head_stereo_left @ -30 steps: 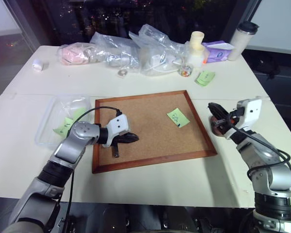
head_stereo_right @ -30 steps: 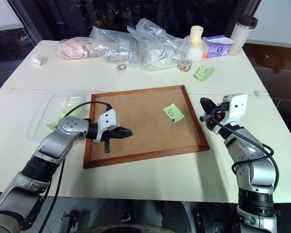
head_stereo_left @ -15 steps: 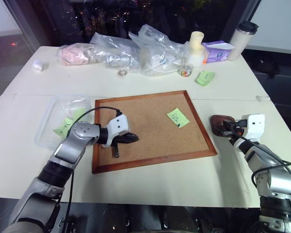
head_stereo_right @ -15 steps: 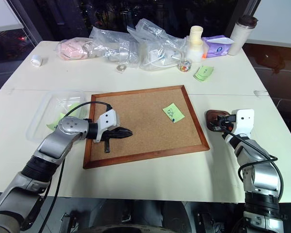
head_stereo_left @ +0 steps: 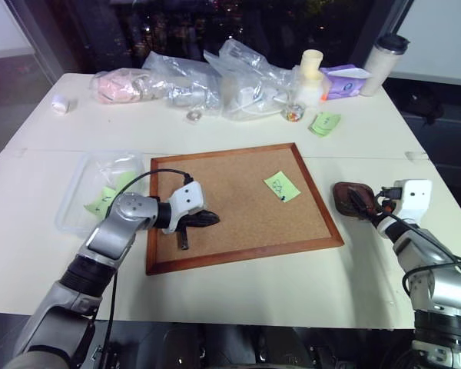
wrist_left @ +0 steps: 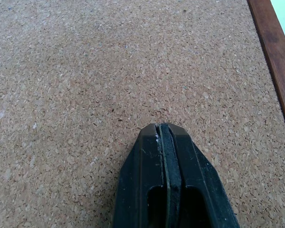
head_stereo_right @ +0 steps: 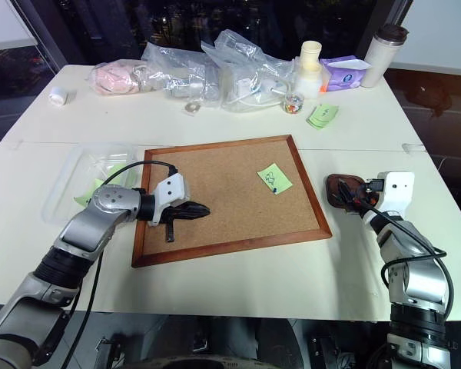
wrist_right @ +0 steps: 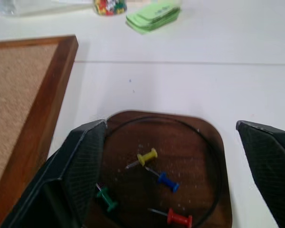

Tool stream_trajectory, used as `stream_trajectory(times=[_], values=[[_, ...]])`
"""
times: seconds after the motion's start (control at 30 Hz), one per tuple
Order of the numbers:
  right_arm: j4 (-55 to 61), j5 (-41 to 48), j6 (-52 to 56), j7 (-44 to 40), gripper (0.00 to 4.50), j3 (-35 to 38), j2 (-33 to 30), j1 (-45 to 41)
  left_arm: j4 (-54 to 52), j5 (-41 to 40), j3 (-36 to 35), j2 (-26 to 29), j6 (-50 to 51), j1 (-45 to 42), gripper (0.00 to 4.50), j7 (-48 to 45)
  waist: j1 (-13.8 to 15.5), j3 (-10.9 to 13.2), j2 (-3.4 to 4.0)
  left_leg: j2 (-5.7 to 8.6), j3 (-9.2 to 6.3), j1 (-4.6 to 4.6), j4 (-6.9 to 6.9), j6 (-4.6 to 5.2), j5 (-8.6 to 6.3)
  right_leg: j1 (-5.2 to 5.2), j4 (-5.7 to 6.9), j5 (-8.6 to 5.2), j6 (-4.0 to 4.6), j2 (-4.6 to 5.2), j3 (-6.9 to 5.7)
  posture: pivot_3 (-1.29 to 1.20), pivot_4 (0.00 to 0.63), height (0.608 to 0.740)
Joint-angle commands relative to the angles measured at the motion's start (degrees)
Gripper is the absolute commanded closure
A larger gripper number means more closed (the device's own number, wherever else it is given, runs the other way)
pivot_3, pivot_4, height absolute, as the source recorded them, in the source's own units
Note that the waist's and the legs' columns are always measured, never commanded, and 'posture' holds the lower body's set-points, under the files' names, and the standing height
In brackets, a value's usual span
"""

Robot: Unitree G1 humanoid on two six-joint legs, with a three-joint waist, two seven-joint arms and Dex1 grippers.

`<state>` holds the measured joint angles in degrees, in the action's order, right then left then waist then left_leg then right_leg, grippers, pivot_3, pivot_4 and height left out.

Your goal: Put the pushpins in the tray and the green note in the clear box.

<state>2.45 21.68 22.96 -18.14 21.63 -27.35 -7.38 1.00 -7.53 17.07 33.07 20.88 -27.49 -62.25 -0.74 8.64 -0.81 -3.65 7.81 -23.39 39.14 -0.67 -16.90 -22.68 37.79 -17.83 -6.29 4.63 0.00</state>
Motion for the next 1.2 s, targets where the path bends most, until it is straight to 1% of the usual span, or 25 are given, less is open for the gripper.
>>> stream_trajectory(times=[0.03, 0.1, 0.17, 0.33, 0.57, 0.73, 0.77, 0.83, 0.87, 0.9, 1.03, 1.07, 1.2], values=[[5.4, 2.4, 0.4, -1.4, 0.04, 0.3, -0.2, -1.5, 0.8, 1.0, 1.9, 0.1, 0.7, 1.3, 4.50, -0.8, 0.0, 0.0, 0.00, 0.00, 0.00, 0.00, 0.00, 0.00, 0.00, 0.00, 0.00, 0.00, 0.00, 0.00, 0.00, 0.00, 0.150, 0.735], [9.1, 2.2, 2.3, -5.7, 0.04, -5.0, -1.8, -0.9, 0.9, 1.0, 2.0, 0.1, 0.7, 1.2, 4.50, -0.9, 0.0, 0.0, 0.01, 0.00, -0.01, 0.00, 0.00, 0.00, 0.00, 0.00, 0.00, 0.00, 0.00, 0.00, 0.00, 0.00, 0.150, 0.735], [11.9, 0.0, 3.4, -9.0, 0.04, -11.2, -3.3, -0.3, 1.1, 1.1, 2.1, 0.0, 0.5, 1.1, 4.50, -0.9, -0.1, 0.0, 0.03, 0.00, -0.01, 0.00, 0.00, 0.00, 0.00, 0.00, 0.00, 0.00, 0.00, -0.01, 0.00, 0.00, 0.150, 0.735], [12.6, 1.2, 3.9, -10.5, 0.04, -17.0, 0.8, -2.3, 1.3, 1.2, 2.1, -0.2, 0.6, 1.0, 4.50, -0.7, 0.1, 0.0, 0.02, 0.00, -0.02, -0.01, 0.00, 0.02, -0.01, 0.01, -0.02, 0.00, 0.00, 0.00, 0.00, 0.00, 0.150, 0.735], [6.0, -1.5, 0.6, -10.4, 0.04, -20.8, 6.0, -5.8, 0.2, 1.3, 1.9, 0.2, 1.0, 2.1, 4.50, -0.4, 0.0, 0.0, 0.02, 0.01, -0.02, -0.01, 0.00, 0.03, -0.02, 0.01, -0.03, 0.00, 0.00, 0.01, -0.01, 0.00, 0.150, 0.735], [2.6, -2.3, -1.3, -11.2, 0.04, -20.8, 7.0, -6.5, 0.1, 1.3, 1.9, 0.2, 1.2, 2.2, 4.50, -0.1, 0.0, 0.0, 0.02, 0.01, -0.01, -0.01, 0.00, 0.03, -0.02, 0.00, -0.04, 0.00, 0.00, 0.01, -0.01, 0.00, 0.150, 0.735], [1.9, -2.4, -1.7, -11.3, 0.27, -20.8, 7.1, -6.6, 0.1, 1.3, 1.9, 0.2, 1.2, 2.2, 4.50, 0.0, 0.0, 0.0, 0.02, 0.01, -0.01, -0.01, 0.00, 0.03, -0.02, 0.00, -0.04, 0.00, 0.00, 0.01, -0.01, 0.00, 0.150, 0.735], [-0.5, -3.0, -3.0, -11.5, 0.89, -20.7, 7.4, -6.8, 0.1, 1.2, 2.0, 0.1, 1.2, 2.1, 4.50, 0.0, 0.0, 0.0, 0.02, 0.00, -0.01, 0.00, 0.00, 0.03, -0.02, 0.00, -0.03, 0.00, 0.00, 0.00, -0.01, 0.00, 0.150, 0.735], [-1.4, -3.1, -3.5, -11.7, 1.45, -20.6, 7.5, -6.9, 0.1, 1.2, 2.0, 0.1, 1.2, 2.1, 4.50, 0.0, 0.0, 0.0, 0.02, 0.00, -0.01, 0.00, 0.00, 0.03, -0.01, 0.01, -0.03, 0.00, 0.00, 0.00, -0.01, 0.00, 0.150, 0.735], [-2.6, -3.3, -4.3, -12.0, 1.85, -20.6, 7.7, -7.0, 0.1, 1.2, 2.0, 0.1, 1.1, 2.1, 4.50, 0.1, 0.0, 0.0, 0.02, 0.00, -0.01, 0.00, 0.00, 0.03, -0.01, 0.01, -0.03, 0.00, 0.00, 0.00, -0.01, 0.00, 0.150, 0.735], [-5.3, -3.1, -5.7, -12.9, 4.06, -20.5, 8.5, -7.0, 0.1, 1.2, 2.0, 0.1, 1.1, 2.1, 4.50, 0.1, 0.0, 0.0, 0.02, 0.00, -0.01, 0.02, 0.00, 0.03, -0.01, 0.03, -0.03, 0.00, 0.00, 0.00, -0.01, 0.00, 0.150, 0.735], [-5.9, -3.3, -5.9, -13.0, 4.47, -20.6, 8.5, -7.0, 0.1, 1.3, 2.0, 0.1, 1.0, 2.1, 4.50, 0.1, -0.1, 0.0, 0.02, 0.00, -0.01, 0.03, 0.00, 0.02, -0.01, 0.05, -0.03, 0.00, 0.00, 0.00, -0.01, 0.00, 0.150, 0.735], [-9.0, -4.9, -6.5, -13.9, 4.47, -21.9, 8.8, -5.9, 0.0, 1.3, 1.9, 0.1, 1.1, 2.1, 4.50, 0.2, -0.1, -0.1, -0.08, -0.01, -0.01, 0.09, 0.00, 0.02, -0.01, 0.12, -0.03, 0.00, 0.00, -0.01, -0.02, 0.00, 0.150, 0.735]])
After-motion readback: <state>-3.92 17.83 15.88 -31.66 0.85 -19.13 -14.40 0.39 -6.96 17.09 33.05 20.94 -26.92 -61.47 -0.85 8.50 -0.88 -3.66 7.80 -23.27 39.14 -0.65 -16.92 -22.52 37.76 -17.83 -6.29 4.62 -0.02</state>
